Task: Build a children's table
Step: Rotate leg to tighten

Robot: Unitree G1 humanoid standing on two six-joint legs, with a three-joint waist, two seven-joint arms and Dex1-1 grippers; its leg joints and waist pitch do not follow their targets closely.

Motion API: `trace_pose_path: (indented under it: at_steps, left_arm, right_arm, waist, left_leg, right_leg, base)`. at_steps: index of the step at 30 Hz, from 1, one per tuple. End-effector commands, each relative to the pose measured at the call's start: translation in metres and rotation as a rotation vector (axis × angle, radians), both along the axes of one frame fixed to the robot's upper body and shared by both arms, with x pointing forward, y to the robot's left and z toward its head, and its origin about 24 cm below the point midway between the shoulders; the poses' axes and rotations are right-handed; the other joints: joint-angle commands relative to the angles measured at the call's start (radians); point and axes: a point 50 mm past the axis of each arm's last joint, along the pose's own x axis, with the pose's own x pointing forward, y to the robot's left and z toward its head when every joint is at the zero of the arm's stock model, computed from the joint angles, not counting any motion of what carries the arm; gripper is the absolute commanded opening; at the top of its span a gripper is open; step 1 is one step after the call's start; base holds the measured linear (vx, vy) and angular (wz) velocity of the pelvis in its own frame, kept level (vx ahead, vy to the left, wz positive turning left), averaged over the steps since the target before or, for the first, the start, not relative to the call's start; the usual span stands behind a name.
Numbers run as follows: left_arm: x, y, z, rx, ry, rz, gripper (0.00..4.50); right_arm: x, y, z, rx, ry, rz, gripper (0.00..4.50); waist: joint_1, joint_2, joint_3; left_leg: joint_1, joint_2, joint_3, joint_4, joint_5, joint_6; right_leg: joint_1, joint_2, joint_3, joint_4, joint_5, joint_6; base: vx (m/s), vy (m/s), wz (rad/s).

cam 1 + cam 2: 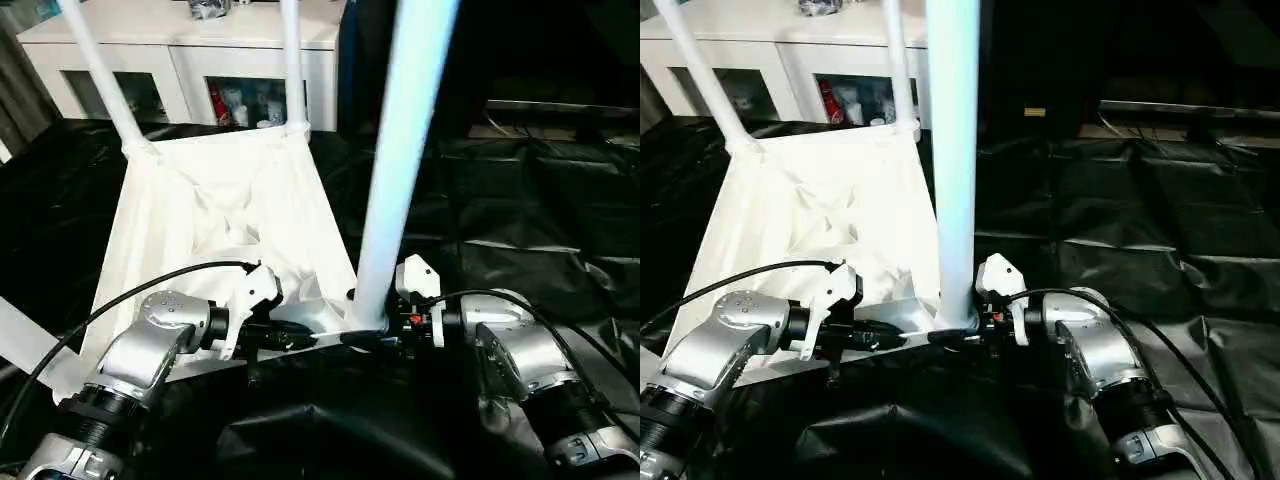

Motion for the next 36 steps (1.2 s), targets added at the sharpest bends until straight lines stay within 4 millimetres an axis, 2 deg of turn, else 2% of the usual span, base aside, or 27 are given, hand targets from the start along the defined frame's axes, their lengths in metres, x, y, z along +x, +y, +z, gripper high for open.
trace_pose_path:
  at_steps: [1,2,3,5,7,8,10,11,12,13,14,15,16,17,18,19,20,22,23,24,25,26,28,29,33,36]
  left_arm:
    - [-0.001,-0.007,0.006,-0.042,-0.025,-0.033,0.0]
    - [-0.001,-0.008,0.005,-0.04,-0.026,-0.025,0.0]
    - [-0.001,-0.008,0.004,-0.04,-0.026,-0.019,0.0]
    - [-0.001,-0.009,0.003,-0.034,-0.031,-0.008,0.0]
    - [0.004,-0.011,0.0,-0.003,-0.058,0.047,0.0]
    - [0.005,-0.011,-0.001,0.004,-0.062,0.057,0.0]
    - [0.013,-0.016,-0.004,0.029,-0.088,0.145,0.0]
    - [0.015,-0.018,-0.005,0.031,-0.092,0.173,0.0]
    - [0.02,-0.025,-0.006,0.03,-0.107,0.229,0.0]
    - [0.022,-0.029,-0.006,0.031,-0.116,0.256,0.0]
    - [0.024,-0.033,-0.006,0.03,-0.122,0.275,0.0]
    - [0.026,-0.041,-0.006,0.022,-0.128,0.312,0.0]
    - [0.03,-0.055,-0.006,0.006,-0.133,0.372,0.0]
    - [0.03,-0.055,-0.006,0.006,-0.133,0.372,0.0]
    - [0.033,-0.073,-0.006,-0.017,-0.13,0.422,0.0]
    - [0.033,-0.075,-0.006,-0.019,-0.131,0.423,0.0]
    - [0.034,-0.086,-0.005,-0.037,-0.133,0.433,0.0]
    - [0.034,-0.092,-0.004,-0.045,-0.135,0.425,0.0]
    - [0.032,-0.094,-0.003,-0.055,-0.135,0.406,0.0]
    - [0.031,-0.095,-0.002,-0.06,-0.132,0.387,0.0]
    - [0.03,-0.095,-0.002,-0.062,-0.131,0.374,0.0]
    - [0.029,-0.094,-0.002,-0.063,-0.131,0.364,0.0]
    - [0.026,-0.089,-0.002,-0.064,-0.131,0.328,0.0]
    - [0.026,-0.087,-0.003,-0.063,-0.13,0.319,0.0]
    - [0.02,-0.069,-0.001,-0.075,-0.116,0.233,0.0]
    - [0.015,-0.059,0.002,-0.085,-0.116,0.153,0.0]
  right_arm:
    - [-0.006,0.007,-0.007,0.004,0.047,0.034,3.1]
    - [-0.008,0.008,-0.009,0.004,0.056,0.029,3.1]
    - [-0.008,0.008,-0.01,0.003,0.061,0.025,2.99]
    - [-0.008,0.008,-0.015,-0.019,0.062,-0.015,2.81]
    - [-0.005,0.008,-0.025,-0.065,0.032,-0.107,2.76]
    - [-0.005,0.008,-0.026,-0.071,0.025,-0.123,2.73]
    - [0.001,0.012,-0.033,-0.086,-0.001,-0.266,2.69]
    - [0.003,0.013,-0.035,-0.086,-0.003,-0.308,2.68]
    - [0.005,0.018,-0.038,-0.072,0.005,-0.395,2.68]
    - [0.005,0.021,-0.039,-0.063,0.013,-0.439,2.68]
    - [0.006,0.024,-0.04,-0.053,0.021,-0.467,2.67]
    - [0.007,0.03,-0.042,-0.039,0.032,-0.516,2.67]
    - [0.008,0.042,-0.044,-0.021,0.049,-0.602,2.67]
    - [0.008,0.042,-0.044,-0.021,0.049,-0.602,2.67]
    - [0.01,0.058,-0.046,-0.004,0.061,-0.678,2.67]
    - [0.01,0.06,-0.046,-0.002,0.061,-0.677,2.67]
    - [0.009,0.072,-0.043,0.01,0.045,-0.653,2.67]
    - [0.01,0.077,-0.041,0.009,0.018,-0.634,2.67]
    - [0.012,0.077,-0.037,0.049,0.033,-0.644,3.23]
    - [0.014,0.075,-0.034,0.078,0.036,-0.648,3.23]
    - [0.015,0.073,-0.031,0.1,0.041,-0.649,3.36]
    - [0.015,0.072,-0.03,0.112,0.043,-0.639,3.43]
    - [0.015,0.064,-0.026,0.134,0.045,-0.584,3.66]
    - [0.014,0.061,-0.026,0.132,0.043,-0.567,3.76]
    - [0.003,0.041,-0.019,0.126,0.066,-0.34,3.76]
    - [-0.002,0.026,-0.015,0.093,0.07,-0.222,3.76]
  waist:
    - [-0.002,-0.015,-0.067]
    - [-0.001,-0.018,-0.067]
    - [0.0,-0.015,-0.067]
    - [0.0,-0.017,-0.066]
    - [-0.001,-0.016,-0.064]
    - [-0.004,-0.015,-0.06]
    - [-0.011,-0.013,-0.048]
    - [-0.014,-0.012,-0.046]
    - [-0.018,-0.019,-0.038]
    - [-0.023,-0.02,-0.035]
    - [-0.025,-0.02,-0.037]
    - [-0.028,-0.024,-0.04]
    - [-0.031,-0.024,-0.038]
    - [-0.031,-0.024,-0.038]
    - [-0.034,-0.025,-0.037]
    - [-0.037,-0.026,-0.037]
    - [-0.037,-0.025,-0.038]
    - [-0.038,-0.021,-0.037]
    - [-0.036,-0.02,-0.042]
    - [-0.036,-0.014,-0.045]
    - [-0.032,-0.011,-0.05]
    - [-0.032,-0.01,-0.05]
    - [-0.033,-0.009,-0.054]
    - [-0.033,-0.009,-0.053]
    - [-0.024,-0.009,-0.059]
    - [-0.022,-0.007,-0.064]
  left_leg:
    - [0.021,0.04,-0.007,-0.062,-0.096,0.095]
    - [0.02,0.04,-0.008,-0.063,-0.094,0.097]
    - [0.021,0.04,-0.008,-0.062,-0.093,0.1]
    - [0.02,0.04,-0.007,-0.062,-0.097,0.099]
    - [0.021,0.04,-0.008,-0.065,-0.118,0.087]
    - [0.024,0.041,-0.008,-0.07,-0.151,0.071]
    - [0.031,0.042,-0.01,-0.084,-0.26,0.016]
    - [0.034,0.042,-0.011,-0.087,-0.291,0.0]
    - [0.039,0.04,-0.014,-0.093,-0.361,-0.026]
    - [0.047,0.04,-0.02,-0.097,-0.411,-0.047]
    - [0.048,0.039,-0.023,-0.098,-0.419,-0.052]
    - [0.044,0.039,-0.026,-0.101,-0.413,-0.053]
    - [0.046,0.039,-0.025,-0.102,-0.408,-0.053]
    - [0.046,0.039,-0.025,-0.102,-0.408,-0.053]
    - [0.049,0.035,-0.026,-0.101,-0.421,-0.053]
    - [0.046,0.035,-0.025,-0.102,-0.42,-0.053]
    - [0.044,0.032,-0.028,-0.103,-0.424,-0.048]
    - [0.045,0.031,-0.027,-0.103,-0.426,-0.03]
    - [0.044,0.031,-0.027,-0.103,-0.412,-0.025]
    - [0.035,0.032,-0.026,-0.106,-0.372,-0.013]
    - [0.035,0.032,-0.023,-0.104,-0.338,0.003]
    - [0.035,0.033,-0.021,-0.103,-0.33,0.007]
    - [0.03,0.032,-0.02,-0.1,-0.308,0.022]
    - [0.03,0.033,-0.019,-0.1,-0.304,0.026]
    - [0.033,0.034,-0.013,-0.09,-0.255,0.059]
    - [0.022,0.035,-0.013,-0.083,-0.165,0.093]
  right_leg:
    - [0.047,-0.044,0.029,-0.052,0.031,-0.28]
    - [0.048,-0.044,0.029,-0.051,0.03,-0.28]
    - [0.046,-0.045,0.029,-0.051,0.027,-0.279]
    - [0.046,-0.046,0.03,-0.052,0.013,-0.276]
    - [0.045,-0.047,0.03,-0.057,-0.026,-0.266]
    - [0.042,-0.048,0.031,-0.063,-0.076,-0.259]
    - [0.037,-0.05,0.034,-0.08,-0.24,-0.228]
    - [0.035,-0.049,0.034,-0.084,-0.282,-0.217]
    - [0.032,-0.051,0.034,-0.096,-0.389,-0.187]
    - [0.031,-0.054,0.033,-0.105,-0.479,-0.155]
    - [0.033,-0.056,0.032,-0.107,-0.5,-0.14]
    - [0.034,-0.057,0.034,-0.109,-0.502,-0.124]
    - [0.027,-0.055,0.036,-0.112,-0.491,-0.121]
    - [0.027,-0.055,0.036,-0.112,-0.491,-0.121]
    - [0.023,-0.054,0.037,-0.116,-0.514,-0.113]
    - [0.023,-0.054,0.038,-0.116,-0.513,-0.111]
    - [0.025,-0.054,0.035,-0.119,-0.523,-0.101]
    - [0.021,-0.053,0.036,-0.126,-0.505,-0.097]
    - [0.025,-0.054,0.036,-0.123,-0.48,-0.1]
    - [0.033,-0.051,0.036,-0.117,-0.408,-0.109]
    - [0.034,-0.051,0.038,-0.113,-0.35,-0.122]
    - [0.032,-0.05,0.038,-0.112,-0.333,-0.13]
    - [0.041,-0.049,0.036,-0.107,-0.285,-0.149]
    - [0.039,-0.049,0.036,-0.107,-0.279,-0.154]
    - [0.043,-0.048,0.037,-0.103,-0.212,-0.183]
    - [0.052,-0.048,0.032,-0.087,-0.107,-0.214]
  base:
    - [0.0,0.0,0.0]
    - [0.0,0.0,0.0]
    - [0.0,0.0,0.0]
    - [0.0,0.0,0.0]
    - [0.0,0.0,0.0]
    - [0.0,0.0,0.0]
    - [0.0,0.0,0.0]
    - [0.0,0.0,0.0]
    - [-0.053,0.002,-0.02]
    - [-0.053,0.007,-0.04]
    - [-0.053,0.007,-0.04]
    - [0.0,0.0,0.0]
    - [0.0,0.0,0.0]
    - [0.0,0.0,0.0]
    - [0.0,0.0,0.0]
    - [0.0,0.0,0.0]
    - [0.0,0.0,0.0]
    - [0.0,0.0,0.0]
    - [0.0,0.0,0.0]
    - [0.0,0.0,0.0]
    - [0.0,0.0,0.0]
    - [0.0,0.0,0.0]
    - [0.0,0.0,0.0]
    - [0.0,0.0,0.0]
    - [0.0,0.0,0.0]
    - [0.023,-0.013,0.03]
